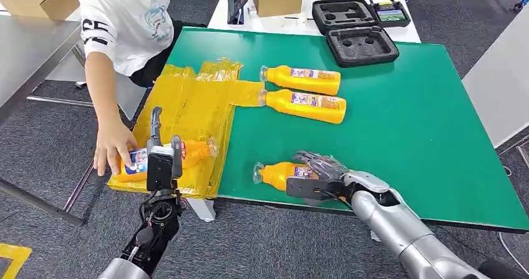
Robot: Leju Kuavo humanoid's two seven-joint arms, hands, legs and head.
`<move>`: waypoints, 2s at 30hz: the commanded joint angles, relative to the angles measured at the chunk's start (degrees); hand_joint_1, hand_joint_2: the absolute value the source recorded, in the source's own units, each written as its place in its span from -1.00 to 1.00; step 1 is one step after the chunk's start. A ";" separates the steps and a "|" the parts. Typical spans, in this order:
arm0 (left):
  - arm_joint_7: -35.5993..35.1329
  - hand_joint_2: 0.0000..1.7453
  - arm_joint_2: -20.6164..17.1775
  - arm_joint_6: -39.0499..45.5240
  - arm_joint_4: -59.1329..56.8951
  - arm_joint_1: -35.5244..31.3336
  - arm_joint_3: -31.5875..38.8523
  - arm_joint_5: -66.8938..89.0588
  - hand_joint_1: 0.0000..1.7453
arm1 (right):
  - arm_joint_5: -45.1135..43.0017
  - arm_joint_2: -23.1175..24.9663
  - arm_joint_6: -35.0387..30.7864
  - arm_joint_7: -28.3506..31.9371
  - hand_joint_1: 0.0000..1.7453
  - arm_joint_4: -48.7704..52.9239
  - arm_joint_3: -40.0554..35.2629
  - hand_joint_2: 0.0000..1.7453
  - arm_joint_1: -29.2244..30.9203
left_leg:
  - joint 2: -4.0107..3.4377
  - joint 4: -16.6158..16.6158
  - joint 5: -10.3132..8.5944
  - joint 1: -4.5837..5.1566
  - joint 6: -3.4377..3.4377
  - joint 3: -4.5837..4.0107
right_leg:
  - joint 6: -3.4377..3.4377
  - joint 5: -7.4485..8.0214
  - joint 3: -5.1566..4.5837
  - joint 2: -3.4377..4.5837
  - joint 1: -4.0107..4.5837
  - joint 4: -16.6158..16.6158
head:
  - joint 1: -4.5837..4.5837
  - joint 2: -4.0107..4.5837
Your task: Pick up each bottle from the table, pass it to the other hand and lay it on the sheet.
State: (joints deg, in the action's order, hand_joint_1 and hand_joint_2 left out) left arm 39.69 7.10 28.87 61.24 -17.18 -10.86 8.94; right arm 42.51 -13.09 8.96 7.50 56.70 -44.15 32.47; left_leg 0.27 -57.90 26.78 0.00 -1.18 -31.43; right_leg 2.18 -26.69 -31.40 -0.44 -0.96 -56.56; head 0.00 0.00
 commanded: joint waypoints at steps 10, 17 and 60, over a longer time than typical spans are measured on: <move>-1.04 -1.00 -0.41 -0.49 -1.61 -1.42 -0.61 -0.69 -1.00 | 2.37 -1.28 2.52 -2.56 -1.00 -7.18 -2.37 1.00 4.19 | -0.02 -0.03 -0.04 -0.04 0.06 -0.06 | -0.09 0.06 -0.06 0.02 0.04 0.00 | -0.02 0.00; -1.14 -1.00 -0.21 -0.25 -1.23 -1.01 -0.45 -0.95 -1.00 | 3.41 -1.00 2.17 -3.02 0.94 -7.57 -2.38 1.00 3.79 | -0.04 -0.02 -0.02 -0.03 0.05 -0.02 | -0.07 0.04 -0.03 0.05 0.03 0.00 | -0.02 0.00; -9.16 -1.00 -2.83 -28.66 15.11 2.19 -12.01 -5.36 -1.00 | -18.55 20.83 -18.92 28.00 1.00 -1.61 20.22 1.00 -10.41 | -0.04 0.02 -0.03 -0.12 0.02 -0.10 | -0.07 0.03 -0.12 0.05 0.08 0.01 | -0.02 0.00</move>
State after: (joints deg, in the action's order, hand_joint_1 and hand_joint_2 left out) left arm 32.52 6.62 5.46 75.15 -12.53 -15.96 5.46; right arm 25.57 4.35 -11.04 33.75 60.74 -22.43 22.28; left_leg 0.26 -57.89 26.74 -0.07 -1.22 -31.57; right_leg 2.20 -26.67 -31.54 -0.43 -0.92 -56.56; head -0.02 0.00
